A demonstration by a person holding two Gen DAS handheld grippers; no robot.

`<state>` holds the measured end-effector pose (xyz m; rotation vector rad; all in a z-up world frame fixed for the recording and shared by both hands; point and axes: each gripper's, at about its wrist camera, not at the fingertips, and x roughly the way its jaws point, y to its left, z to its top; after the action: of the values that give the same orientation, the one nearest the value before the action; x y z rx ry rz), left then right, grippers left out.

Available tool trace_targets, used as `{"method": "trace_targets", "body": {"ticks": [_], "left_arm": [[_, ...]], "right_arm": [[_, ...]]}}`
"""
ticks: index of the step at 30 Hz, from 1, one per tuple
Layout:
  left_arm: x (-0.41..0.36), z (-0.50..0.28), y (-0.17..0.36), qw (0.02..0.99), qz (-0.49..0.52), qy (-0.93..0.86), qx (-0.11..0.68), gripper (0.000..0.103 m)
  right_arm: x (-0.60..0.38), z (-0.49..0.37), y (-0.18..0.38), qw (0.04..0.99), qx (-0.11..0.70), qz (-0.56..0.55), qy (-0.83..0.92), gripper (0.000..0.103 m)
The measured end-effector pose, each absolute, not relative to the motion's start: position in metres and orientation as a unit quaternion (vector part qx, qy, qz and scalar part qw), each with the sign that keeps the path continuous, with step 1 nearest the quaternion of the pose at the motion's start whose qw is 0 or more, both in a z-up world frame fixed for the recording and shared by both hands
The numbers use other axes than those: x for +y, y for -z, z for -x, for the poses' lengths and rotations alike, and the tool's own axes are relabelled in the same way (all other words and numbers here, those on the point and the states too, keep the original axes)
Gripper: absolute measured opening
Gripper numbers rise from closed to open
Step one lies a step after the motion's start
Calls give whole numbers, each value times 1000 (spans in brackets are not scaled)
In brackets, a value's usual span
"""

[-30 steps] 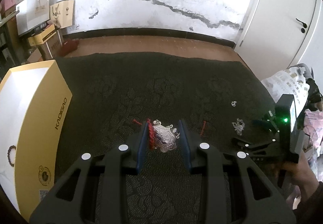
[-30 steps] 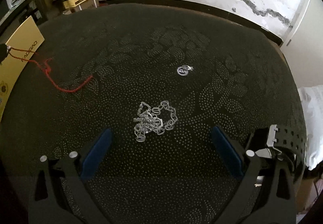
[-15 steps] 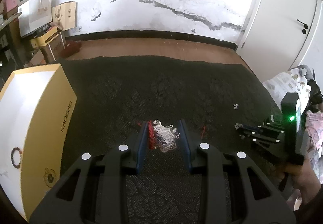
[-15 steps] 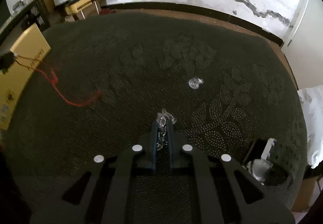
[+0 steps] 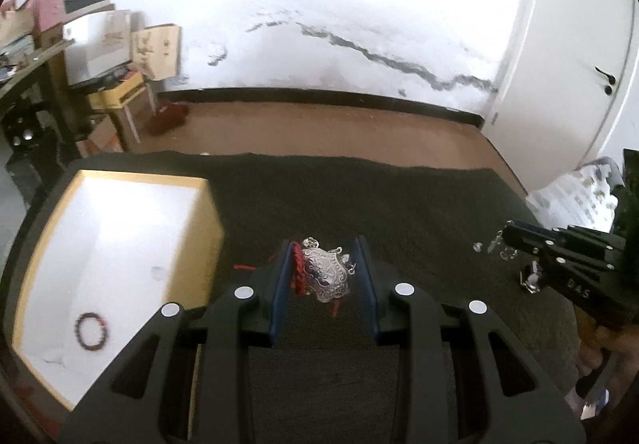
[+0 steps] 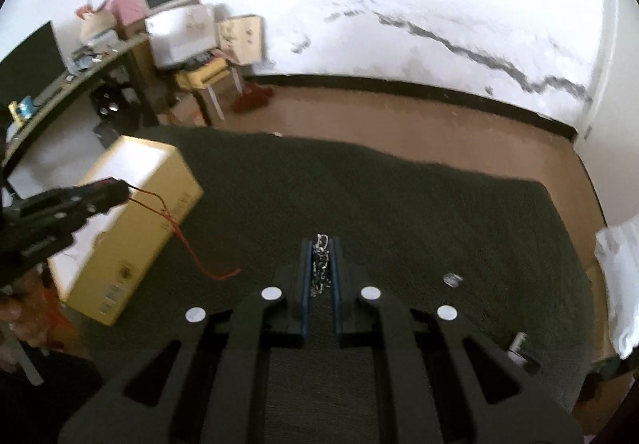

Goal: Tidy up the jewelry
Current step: 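Carry the pendant in the left tool while the right tool carries the chain to the box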

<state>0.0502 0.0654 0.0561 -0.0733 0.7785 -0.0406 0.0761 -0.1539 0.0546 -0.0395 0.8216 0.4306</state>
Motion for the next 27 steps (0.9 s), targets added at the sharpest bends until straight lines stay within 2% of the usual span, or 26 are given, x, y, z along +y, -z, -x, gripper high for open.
{"method": "trace_targets", "body": {"ticks": [16, 23, 27], "left_arm": [[209, 10, -141, 937, 31, -125, 325, 31], [262, 15, -116, 923, 54, -174, 339, 31], [274, 6, -73, 907, 71, -183, 372, 31]], "right_arm": [[13, -61, -84, 869, 378, 39, -316, 9], [62, -61, -73, 857, 385, 50, -337, 9], [79, -64, -62, 852, 392, 59, -340, 9]]}}
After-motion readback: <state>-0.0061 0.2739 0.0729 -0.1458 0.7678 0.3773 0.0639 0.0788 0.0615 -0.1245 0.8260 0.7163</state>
